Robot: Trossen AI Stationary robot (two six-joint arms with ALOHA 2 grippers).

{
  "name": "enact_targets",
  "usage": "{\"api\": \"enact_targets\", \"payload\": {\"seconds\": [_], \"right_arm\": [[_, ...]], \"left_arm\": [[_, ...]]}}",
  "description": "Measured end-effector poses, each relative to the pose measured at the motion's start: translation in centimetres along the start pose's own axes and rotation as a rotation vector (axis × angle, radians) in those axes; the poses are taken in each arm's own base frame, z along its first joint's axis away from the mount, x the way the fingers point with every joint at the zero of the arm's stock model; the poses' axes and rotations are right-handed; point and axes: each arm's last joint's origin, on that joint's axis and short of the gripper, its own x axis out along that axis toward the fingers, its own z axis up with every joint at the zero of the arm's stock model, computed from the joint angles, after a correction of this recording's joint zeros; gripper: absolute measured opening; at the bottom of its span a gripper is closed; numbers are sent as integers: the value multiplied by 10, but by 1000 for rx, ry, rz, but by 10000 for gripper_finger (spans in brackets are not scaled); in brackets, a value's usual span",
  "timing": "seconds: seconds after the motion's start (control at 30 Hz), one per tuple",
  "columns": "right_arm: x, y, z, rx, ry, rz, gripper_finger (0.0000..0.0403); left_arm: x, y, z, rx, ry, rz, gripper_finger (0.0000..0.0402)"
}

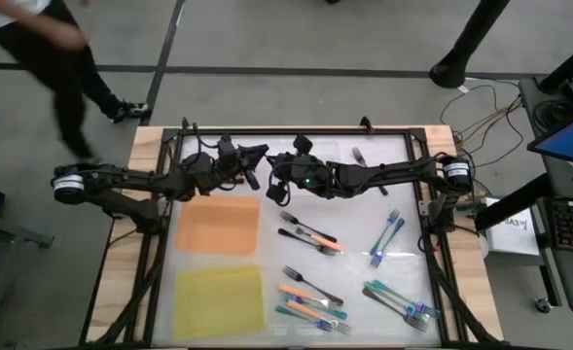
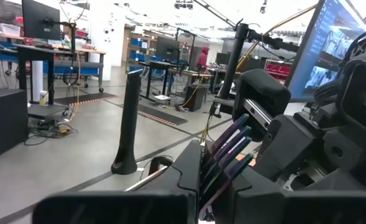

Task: Sort silverware by color (type)
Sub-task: Put the blue fork into the orange bin

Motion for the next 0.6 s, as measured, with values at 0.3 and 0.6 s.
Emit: {"api": "enact_targets", "payload": {"seconds": [0.3, 0.6], "right_arm": [[-5, -4, 1, -17, 23, -7, 121], [-41, -23, 10, 77, 134, 15, 163]], "left_arm": [[-1, 3, 2, 50, 3, -1, 0], [-12, 17, 13, 123, 76, 118, 0]]}}
